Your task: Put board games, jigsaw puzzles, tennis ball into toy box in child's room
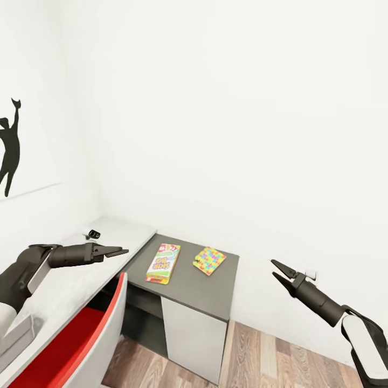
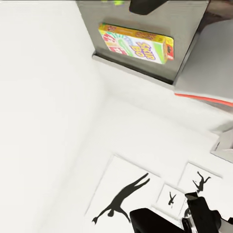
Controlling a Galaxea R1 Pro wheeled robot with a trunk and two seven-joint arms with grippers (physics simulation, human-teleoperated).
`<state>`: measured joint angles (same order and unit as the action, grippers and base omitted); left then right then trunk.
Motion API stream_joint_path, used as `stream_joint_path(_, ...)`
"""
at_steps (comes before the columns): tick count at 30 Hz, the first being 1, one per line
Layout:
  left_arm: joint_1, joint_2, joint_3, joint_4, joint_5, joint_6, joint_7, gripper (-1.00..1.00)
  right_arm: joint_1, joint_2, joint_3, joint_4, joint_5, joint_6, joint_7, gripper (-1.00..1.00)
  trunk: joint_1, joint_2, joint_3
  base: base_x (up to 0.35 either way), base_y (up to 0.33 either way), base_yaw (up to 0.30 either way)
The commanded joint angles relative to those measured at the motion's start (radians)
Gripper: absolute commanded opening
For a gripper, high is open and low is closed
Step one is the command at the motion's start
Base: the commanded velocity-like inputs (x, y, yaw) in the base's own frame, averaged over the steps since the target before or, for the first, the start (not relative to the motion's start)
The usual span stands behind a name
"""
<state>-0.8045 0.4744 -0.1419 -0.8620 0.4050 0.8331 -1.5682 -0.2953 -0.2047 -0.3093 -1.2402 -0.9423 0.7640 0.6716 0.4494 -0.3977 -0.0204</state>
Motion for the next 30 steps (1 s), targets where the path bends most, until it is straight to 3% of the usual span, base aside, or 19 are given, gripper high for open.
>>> stream_joint_path(1, -0.001, 0.001, -0.004, 0.000, 0.004, 0.011, -0.003, 1.00, -0.002, 0.000, -0.005, 0.011, -0.003, 0.006, 0.001, 1.00, 0.001, -0.002, -0.003, 0.000, 0.000, -0.258)
stream_joint_path(8, -0.001, 0.001, -0.004, 0.004, 0.003, 0.011, -0.003, 1.00, -0.001, -0.005, -0.032, 0.078, 0.000, -0.006, -0.004, 1.00, 0.001, -0.002, -0.006, 0.000, 0.000, -0.258)
stream_joint_path(19, -0.001, 0.001, -0.004, 0.010, 0.003, 0.011, -0.003, 1.00, -0.024, -0.071, -0.034, 0.322, 0.002, -0.095, -0.036, 1.00, 0.001, -0.002, -0.011, 0.000, 0.000, -0.247)
stream_joint_path(23, -0.001, 0.001, -0.004, 0.011, 0.002, 0.011, -0.003, 1.00, -0.028, -0.081, -0.032, 0.344, 0.003, -0.116, -0.081, 1.00, 0.001, -0.002, -0.013, 0.000, 0.000, -0.195)
stream_joint_path(30, -0.001, 0.001, -0.005, 0.011, 0.002, 0.010, -0.003, 1.00, -0.031, -0.085, -0.026, 0.339, 0.007, -0.121, -0.254, 1.00, 0.001, -0.002, -0.014, 0.000, 0.000, -0.047)
